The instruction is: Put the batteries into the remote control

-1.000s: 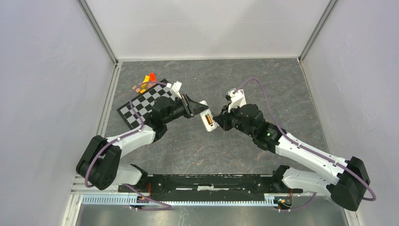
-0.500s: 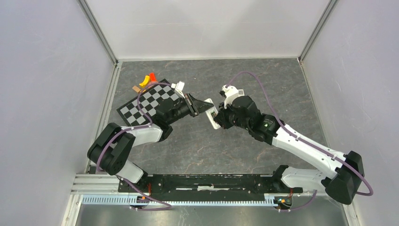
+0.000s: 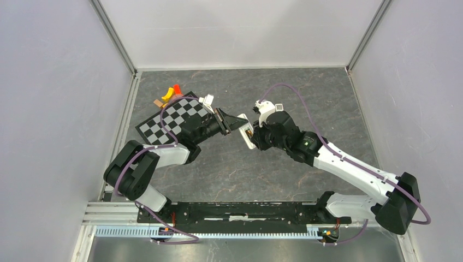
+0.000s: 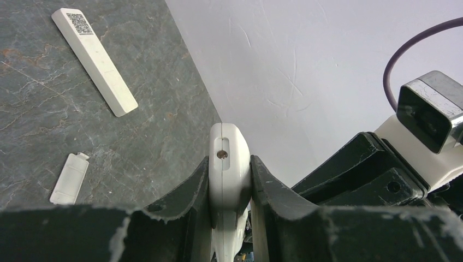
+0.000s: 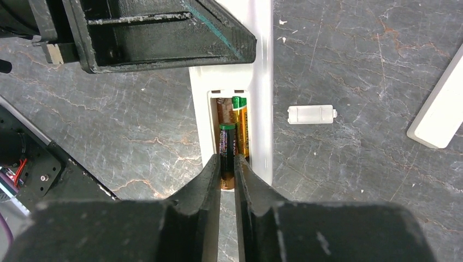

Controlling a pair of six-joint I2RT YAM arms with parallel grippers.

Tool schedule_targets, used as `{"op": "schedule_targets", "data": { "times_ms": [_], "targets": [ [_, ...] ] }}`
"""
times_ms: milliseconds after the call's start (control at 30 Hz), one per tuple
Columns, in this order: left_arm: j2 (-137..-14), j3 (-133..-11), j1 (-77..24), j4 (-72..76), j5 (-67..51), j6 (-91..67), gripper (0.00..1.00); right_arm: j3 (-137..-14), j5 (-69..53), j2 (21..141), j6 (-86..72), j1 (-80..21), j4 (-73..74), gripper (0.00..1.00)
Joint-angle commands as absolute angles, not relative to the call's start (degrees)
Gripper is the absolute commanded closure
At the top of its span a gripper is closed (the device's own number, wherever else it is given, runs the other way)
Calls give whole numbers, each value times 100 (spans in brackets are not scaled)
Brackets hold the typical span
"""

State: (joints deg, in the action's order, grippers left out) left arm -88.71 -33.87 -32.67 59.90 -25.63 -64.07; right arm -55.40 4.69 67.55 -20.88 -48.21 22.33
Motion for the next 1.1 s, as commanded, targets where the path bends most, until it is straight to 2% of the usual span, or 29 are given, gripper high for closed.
{"op": "schedule_targets", "data": {
  "times_ms": [0, 433, 533, 667, 800, 933, 1067],
  "targets": [
    [-8839, -3502, -3300, 6291, -2634, -6776, 98, -5726, 580, 6884, -1939, -4800, 2076, 81],
    [-8827, -3589, -3297, 5926, -2632, -7125, 98, -5686, 436, 6818, -2041, -4799, 1786, 67],
    [-8833, -3596, -3296, 5880, -2594, -7221, 98, -5581, 536, 6633, -2186, -4774, 1644, 58],
    [-8806, -3628, -3296, 5840, -2531, -7509, 98, -5280, 536, 6198, -2576, -4686, 1237, 40],
    [-8676, -3634, -3295, 5903, -2472, -8062, 98, -4696, 505, 5502, -3044, -4667, 279, 33],
    [-8259, -3674, -3305, 5884, -2501, -8642, 98, -3684, 593, 4603, -3731, -4669, -1224, 19],
    [-7845, -3760, -3300, 5656, -2440, -9236, 98, -3322, 786, 4297, -4108, -4667, -1684, 13]
  ]
}}
